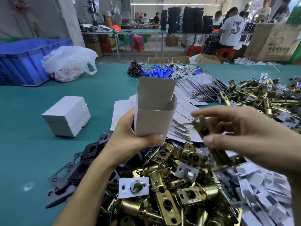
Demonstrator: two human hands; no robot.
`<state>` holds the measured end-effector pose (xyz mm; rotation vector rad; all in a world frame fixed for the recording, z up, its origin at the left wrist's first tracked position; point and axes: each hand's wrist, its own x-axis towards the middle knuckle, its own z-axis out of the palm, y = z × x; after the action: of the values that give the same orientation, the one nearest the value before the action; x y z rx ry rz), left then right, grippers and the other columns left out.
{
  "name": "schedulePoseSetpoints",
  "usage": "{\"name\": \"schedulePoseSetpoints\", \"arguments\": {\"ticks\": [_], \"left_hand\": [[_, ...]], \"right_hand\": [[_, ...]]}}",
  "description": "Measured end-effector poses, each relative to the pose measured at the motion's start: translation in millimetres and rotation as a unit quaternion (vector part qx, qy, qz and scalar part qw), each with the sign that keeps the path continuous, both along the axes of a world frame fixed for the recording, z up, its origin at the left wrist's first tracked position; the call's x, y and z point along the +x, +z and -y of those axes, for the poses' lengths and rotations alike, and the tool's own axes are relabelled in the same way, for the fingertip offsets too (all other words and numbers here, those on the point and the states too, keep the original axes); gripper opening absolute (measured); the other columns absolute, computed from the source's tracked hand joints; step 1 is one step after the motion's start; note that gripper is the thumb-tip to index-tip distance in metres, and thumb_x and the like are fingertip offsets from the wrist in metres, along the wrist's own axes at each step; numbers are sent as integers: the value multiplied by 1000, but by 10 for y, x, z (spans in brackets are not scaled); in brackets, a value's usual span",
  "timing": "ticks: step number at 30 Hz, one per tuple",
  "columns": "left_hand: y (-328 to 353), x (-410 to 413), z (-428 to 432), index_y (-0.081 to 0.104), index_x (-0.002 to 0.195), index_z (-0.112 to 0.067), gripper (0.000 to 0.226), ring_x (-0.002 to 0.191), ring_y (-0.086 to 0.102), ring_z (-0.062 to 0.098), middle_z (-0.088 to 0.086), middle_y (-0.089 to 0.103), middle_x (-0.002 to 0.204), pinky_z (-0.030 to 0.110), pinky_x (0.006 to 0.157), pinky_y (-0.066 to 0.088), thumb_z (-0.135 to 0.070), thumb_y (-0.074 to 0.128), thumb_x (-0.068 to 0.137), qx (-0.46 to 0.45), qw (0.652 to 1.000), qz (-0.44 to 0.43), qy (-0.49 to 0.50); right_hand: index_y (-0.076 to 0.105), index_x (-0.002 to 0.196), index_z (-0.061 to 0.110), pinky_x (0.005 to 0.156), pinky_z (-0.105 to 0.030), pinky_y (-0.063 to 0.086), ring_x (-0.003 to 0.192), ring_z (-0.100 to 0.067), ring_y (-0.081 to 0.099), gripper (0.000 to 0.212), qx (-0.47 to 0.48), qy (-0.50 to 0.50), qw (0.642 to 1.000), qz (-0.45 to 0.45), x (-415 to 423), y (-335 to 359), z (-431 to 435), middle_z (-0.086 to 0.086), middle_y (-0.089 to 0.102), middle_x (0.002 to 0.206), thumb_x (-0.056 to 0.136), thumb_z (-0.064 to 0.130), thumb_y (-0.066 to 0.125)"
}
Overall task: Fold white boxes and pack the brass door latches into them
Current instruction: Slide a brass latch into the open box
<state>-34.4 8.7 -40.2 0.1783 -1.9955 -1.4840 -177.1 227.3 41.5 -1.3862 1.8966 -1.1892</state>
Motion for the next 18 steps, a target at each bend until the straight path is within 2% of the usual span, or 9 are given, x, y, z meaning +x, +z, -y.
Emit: {"name": "schedulePoseSetpoints", "arguments": {"ticks": [3, 6, 10, 12, 14, 18], "left_hand": [[19, 1, -4, 65, 107, -22, 49, 85, 70, 6, -8, 74, 93, 21, 70, 57, -7, 88, 66, -7, 1000, -22, 1], [16, 7, -8, 65, 110, -21, 50, 88, 70, 10, -4, 74, 97, 29, 74, 60, -9, 87, 67, -2, 1000, -17, -9], [16, 11, -5, 66, 110, -25, 48, 87, 70, 9, -6, 73, 98, 24, 72, 59, -10, 87, 69, 11, 1000, -10, -24], [17, 14, 4, 67, 110, -25, 46, 87, 70, 9, -4, 73, 98, 24, 72, 58, -10, 86, 71, 13, 999, -3, -30], [16, 14, 5, 69, 109, -27, 46, 87, 69, 11, -2, 72, 98, 25, 71, 59, -10, 87, 71, 16, 999, -1, -36], [15, 7, 1, 70, 106, -26, 46, 82, 68, 9, -5, 72, 93, 22, 68, 56, -7, 87, 68, 11, 999, -12, -38]], "right_hand": [[73, 109, 36, 75, -34, 62, 87, -21, 71, 44, -108, -10, 992, 57, -34, 30, -8, 2, 71, 89, 66, 32, 78], [72, 109, 25, 81, -35, 61, 88, -24, 71, 50, -193, -14, 973, 122, -22, 23, 21, -1, 71, 91, 62, 34, 88], [69, 100, 21, 78, -32, 61, 84, -24, 71, 45, -257, -62, 948, 176, 27, -14, 112, 0, 72, 85, 55, 20, 79], [68, 97, 24, 76, -29, 60, 88, -29, 71, 44, -283, -70, 940, 175, 80, -11, 153, -1, 72, 85, 54, 19, 78], [64, 105, 26, 75, -26, 58, 91, -34, 71, 47, -312, -51, 936, 153, 162, 30, 212, -2, 71, 85, 61, 17, 77], [54, 120, 20, 80, -30, 59, 96, -32, 69, 47, -368, -22, 929, 27, 296, 170, 410, -6, 64, 94, 82, 1, 71]]}}
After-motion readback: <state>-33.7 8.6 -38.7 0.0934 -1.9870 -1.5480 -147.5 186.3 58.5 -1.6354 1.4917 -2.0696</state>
